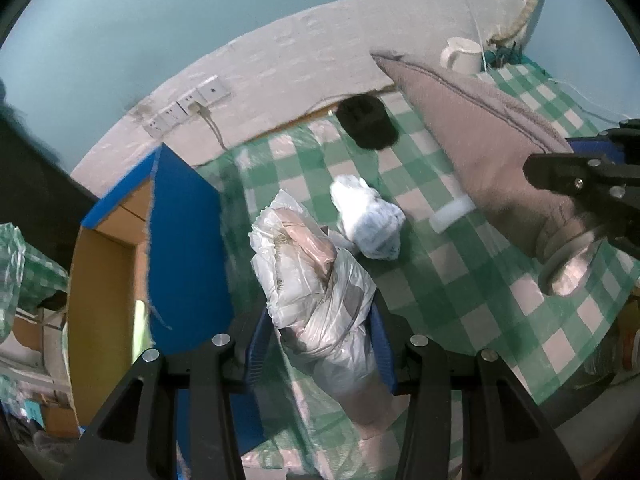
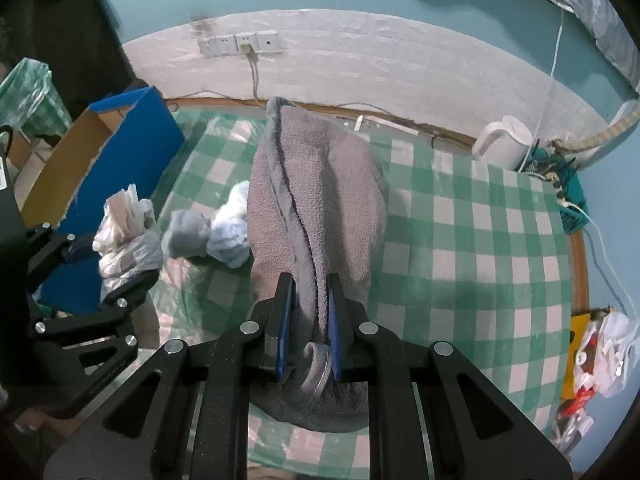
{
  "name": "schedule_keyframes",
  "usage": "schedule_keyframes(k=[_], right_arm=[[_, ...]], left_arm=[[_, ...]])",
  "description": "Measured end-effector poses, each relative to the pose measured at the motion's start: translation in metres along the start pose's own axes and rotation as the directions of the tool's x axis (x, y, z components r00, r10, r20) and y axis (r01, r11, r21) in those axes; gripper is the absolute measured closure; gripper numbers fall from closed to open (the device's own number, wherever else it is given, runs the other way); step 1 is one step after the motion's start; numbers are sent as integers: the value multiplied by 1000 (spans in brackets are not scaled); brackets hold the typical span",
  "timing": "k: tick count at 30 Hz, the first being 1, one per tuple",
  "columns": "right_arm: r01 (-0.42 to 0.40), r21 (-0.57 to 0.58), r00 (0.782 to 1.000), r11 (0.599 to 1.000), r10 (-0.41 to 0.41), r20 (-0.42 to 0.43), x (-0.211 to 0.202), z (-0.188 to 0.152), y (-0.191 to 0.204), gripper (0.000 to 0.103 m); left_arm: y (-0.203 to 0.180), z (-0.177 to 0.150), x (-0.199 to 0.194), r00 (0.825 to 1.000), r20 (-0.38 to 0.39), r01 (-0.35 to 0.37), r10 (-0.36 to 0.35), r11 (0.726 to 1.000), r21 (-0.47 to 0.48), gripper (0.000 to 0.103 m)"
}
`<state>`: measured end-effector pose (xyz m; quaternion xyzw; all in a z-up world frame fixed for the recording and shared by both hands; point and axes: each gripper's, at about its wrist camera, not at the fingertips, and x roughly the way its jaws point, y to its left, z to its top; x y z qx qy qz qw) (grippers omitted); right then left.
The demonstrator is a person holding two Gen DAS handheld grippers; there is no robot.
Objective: Organize soft objects
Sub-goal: 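Lift the white plastic bag with the left tool while the right tool carries the towel to the box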
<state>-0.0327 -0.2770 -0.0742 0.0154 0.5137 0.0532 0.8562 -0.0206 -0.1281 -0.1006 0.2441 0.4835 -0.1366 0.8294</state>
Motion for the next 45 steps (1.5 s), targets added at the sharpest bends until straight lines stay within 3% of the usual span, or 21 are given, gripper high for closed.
schedule_keyframes(k=[19, 28, 45], right_arm=[[-45, -83, 997, 995, 50, 54, -22, 36, 61, 90], [-63, -135, 995, 989, 72, 65, -23, 57, 99, 90], [-115, -249, 990, 962, 131, 47, -13, 94, 187, 90]], left_arm=[[85, -3, -39, 998, 64, -8, 19, 987, -163, 57], [127, -17, -53, 992, 102, -47, 71, 974, -222, 57], [197, -51, -42, 990, 59, -98, 126, 934, -344, 57]])
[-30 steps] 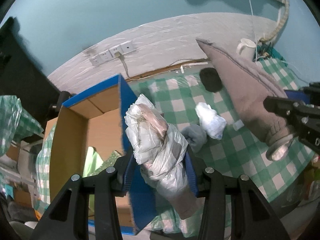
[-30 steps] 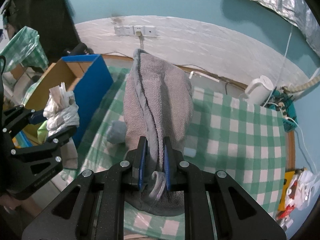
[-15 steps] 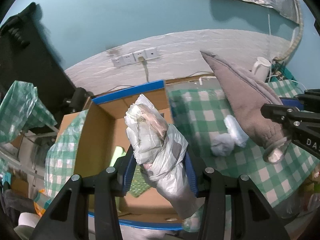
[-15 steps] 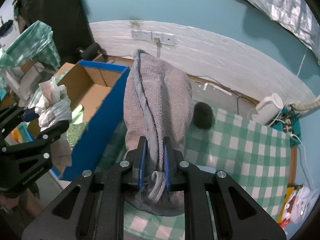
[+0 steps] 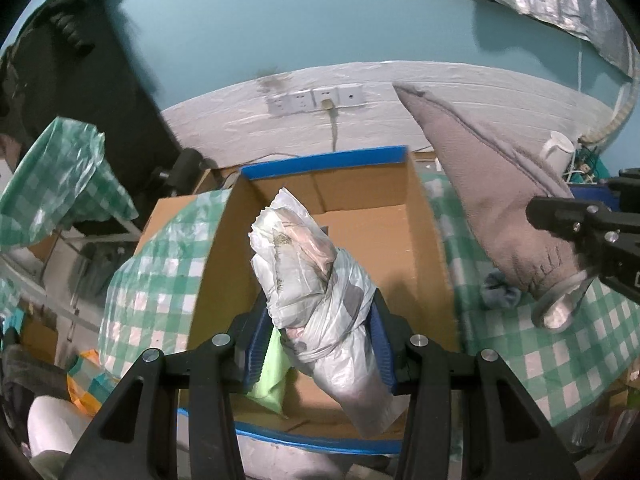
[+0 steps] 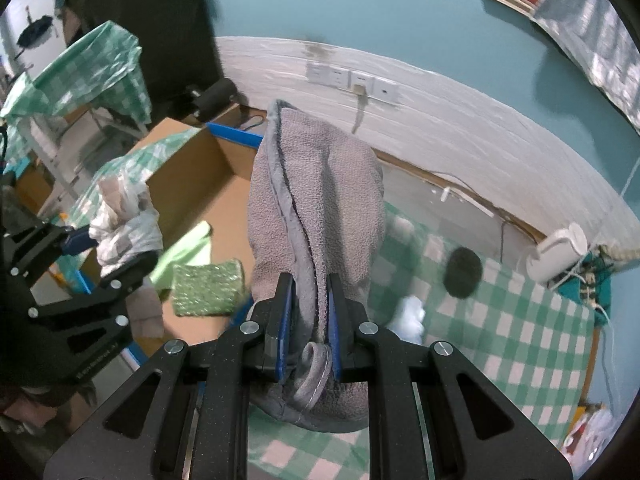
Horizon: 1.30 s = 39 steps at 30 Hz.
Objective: Organize soft objects
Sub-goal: 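Lift the white plastic bag with the left tool while the right tool carries the towel to the box, then open the left tool over the box while the right tool drops the grey towel inside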
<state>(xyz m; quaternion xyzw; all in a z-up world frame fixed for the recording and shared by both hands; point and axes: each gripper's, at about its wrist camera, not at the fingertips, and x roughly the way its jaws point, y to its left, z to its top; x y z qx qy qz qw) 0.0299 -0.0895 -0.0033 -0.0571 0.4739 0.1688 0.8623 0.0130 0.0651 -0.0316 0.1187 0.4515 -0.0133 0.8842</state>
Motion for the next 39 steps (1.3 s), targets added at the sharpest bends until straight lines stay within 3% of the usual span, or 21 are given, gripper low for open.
schedule_keyframes(k=[13, 25, 28, 31, 33, 34, 39], right_arm=[[-71, -61, 997, 996, 68, -47, 37, 32, 54, 90], [-120, -66, 989, 991, 114, -95, 68, 45, 77, 88], [-141, -43, 987, 989, 138, -77, 70, 47, 76, 75], [-135, -31, 990, 990, 134, -52, 69, 49, 73, 71], [-122, -24, 992, 992, 121, -40, 67, 50, 72, 54], [-116, -21, 993, 993, 115, -34, 66, 50, 71, 51], [-107, -11, 994, 994, 106, -27, 61, 48, 65, 49]], left_arm=[[43, -9, 27, 996, -67, -56, 51, 996, -76, 57], [61, -12, 45, 990, -117, -91, 78, 989, -113, 55], [66, -13, 49, 989, -135, -75, 57, 987, -140, 52], [70, -14, 52, 989, -139, -68, 46, 985, -156, 51], [72, -15, 53, 988, -149, -74, 49, 984, -163, 50], [73, -15, 54, 987, -153, -72, 46, 983, -167, 48], [73, -13, 51, 988, -153, -47, 19, 982, -184, 36]])
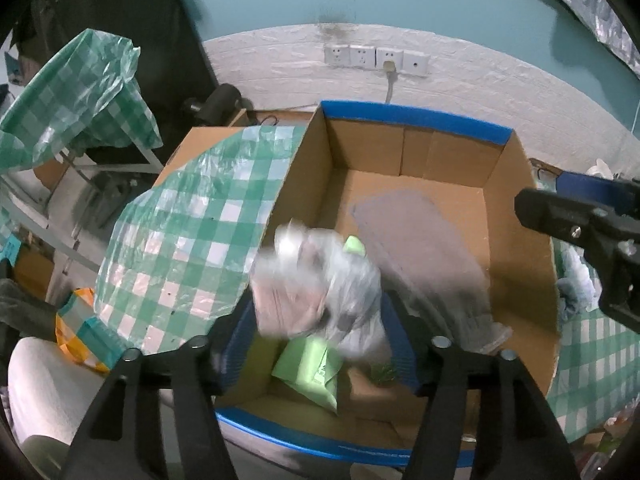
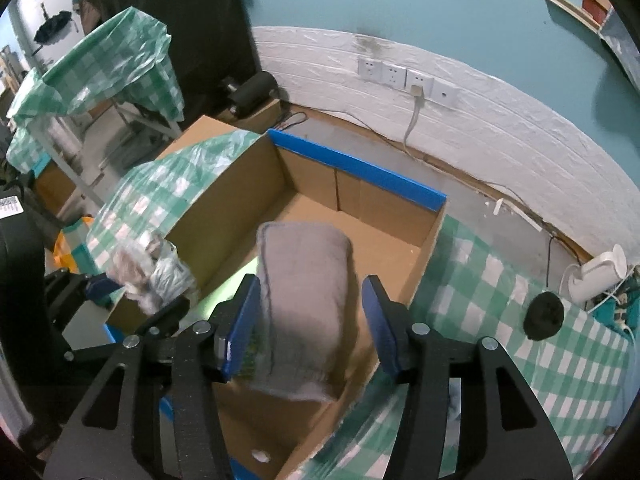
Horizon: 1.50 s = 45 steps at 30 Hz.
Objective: Organize soft objects
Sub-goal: 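Open the left tool over the box while the right tool drops the grey towel inside, then move the left tool to the grey sock while the right tool reaches the white foam piece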
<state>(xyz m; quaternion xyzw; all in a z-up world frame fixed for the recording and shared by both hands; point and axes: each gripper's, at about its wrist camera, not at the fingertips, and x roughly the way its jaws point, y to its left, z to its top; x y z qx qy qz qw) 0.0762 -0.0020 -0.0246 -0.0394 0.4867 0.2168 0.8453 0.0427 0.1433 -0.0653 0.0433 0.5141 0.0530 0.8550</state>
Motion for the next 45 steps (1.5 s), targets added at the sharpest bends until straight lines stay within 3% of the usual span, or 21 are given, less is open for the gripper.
schedule_keyframes(k=[5, 20, 45], right_arm=[[13, 13, 1000, 1000, -13, -7, -3, -5, -7, 46], [59, 81, 998, 995, -58, -6, -21, -27, -46, 40], [154, 282, 988, 947, -150, -34, -57, -105, -160, 38]], left_arm=[[-5, 0, -10, 999, 48, 12, -12, 1000, 15, 27], [-23, 2, -24, 996, 85, 36, -39, 999, 38, 27], [-118, -5, -46, 989, 127, 43, -73, 975, 220, 27]])
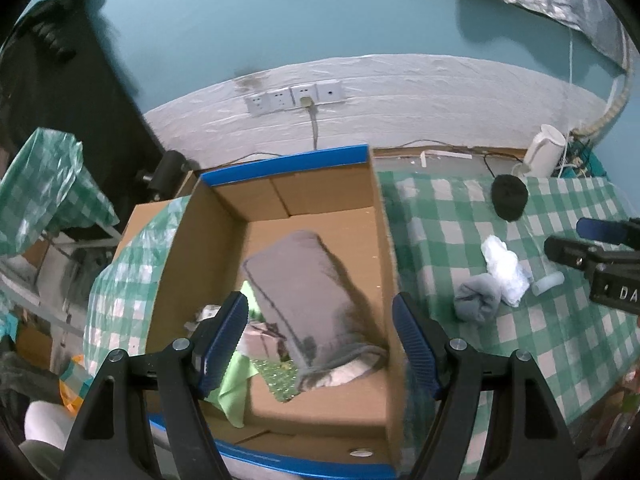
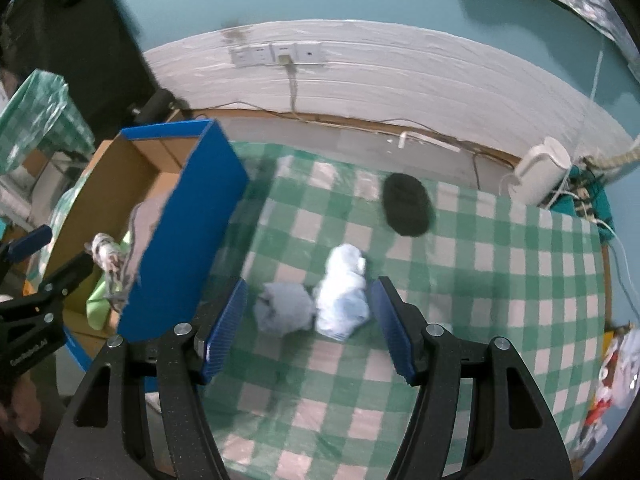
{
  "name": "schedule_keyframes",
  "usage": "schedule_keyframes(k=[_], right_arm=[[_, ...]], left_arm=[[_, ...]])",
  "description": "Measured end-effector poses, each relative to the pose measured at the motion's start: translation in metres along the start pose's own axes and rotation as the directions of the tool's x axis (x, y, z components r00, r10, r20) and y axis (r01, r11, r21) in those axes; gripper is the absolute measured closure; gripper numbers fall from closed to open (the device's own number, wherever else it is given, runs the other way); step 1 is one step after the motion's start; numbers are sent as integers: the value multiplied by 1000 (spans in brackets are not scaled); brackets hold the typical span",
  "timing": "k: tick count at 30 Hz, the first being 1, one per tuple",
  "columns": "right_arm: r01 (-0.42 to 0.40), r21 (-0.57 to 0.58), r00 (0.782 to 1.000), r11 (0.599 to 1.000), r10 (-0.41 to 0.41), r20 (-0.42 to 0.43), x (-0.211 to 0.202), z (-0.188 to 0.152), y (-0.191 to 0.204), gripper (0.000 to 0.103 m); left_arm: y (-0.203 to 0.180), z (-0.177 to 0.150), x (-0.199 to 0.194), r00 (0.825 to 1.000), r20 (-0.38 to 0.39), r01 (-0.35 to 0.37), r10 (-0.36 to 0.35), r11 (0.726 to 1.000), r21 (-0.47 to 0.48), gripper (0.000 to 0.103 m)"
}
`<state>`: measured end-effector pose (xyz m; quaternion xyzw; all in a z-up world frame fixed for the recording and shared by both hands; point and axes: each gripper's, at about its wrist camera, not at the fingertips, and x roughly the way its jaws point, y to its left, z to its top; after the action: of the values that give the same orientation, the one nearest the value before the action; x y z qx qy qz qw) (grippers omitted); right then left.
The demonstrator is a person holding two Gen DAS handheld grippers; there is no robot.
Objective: Organize soft objects
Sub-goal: 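Move the left tool to the grey sock while the right tool reaches the white foam piece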
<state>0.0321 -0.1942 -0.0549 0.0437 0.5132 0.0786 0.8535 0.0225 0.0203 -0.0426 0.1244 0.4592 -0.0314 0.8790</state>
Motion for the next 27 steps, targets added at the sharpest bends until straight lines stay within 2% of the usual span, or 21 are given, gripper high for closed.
schedule_keyframes(k=[16, 27], right_arm=[[53, 105, 999, 993, -51, -18, -4, -17, -62, 38], [112, 152, 989, 982, -94, -117, 31, -31, -98, 38]], left_arm=[[-60, 5, 2, 1000, -13, 17, -16, 995, 103, 27], [-96, 5, 24, 997, -70, 45, -34, 986, 159, 27]])
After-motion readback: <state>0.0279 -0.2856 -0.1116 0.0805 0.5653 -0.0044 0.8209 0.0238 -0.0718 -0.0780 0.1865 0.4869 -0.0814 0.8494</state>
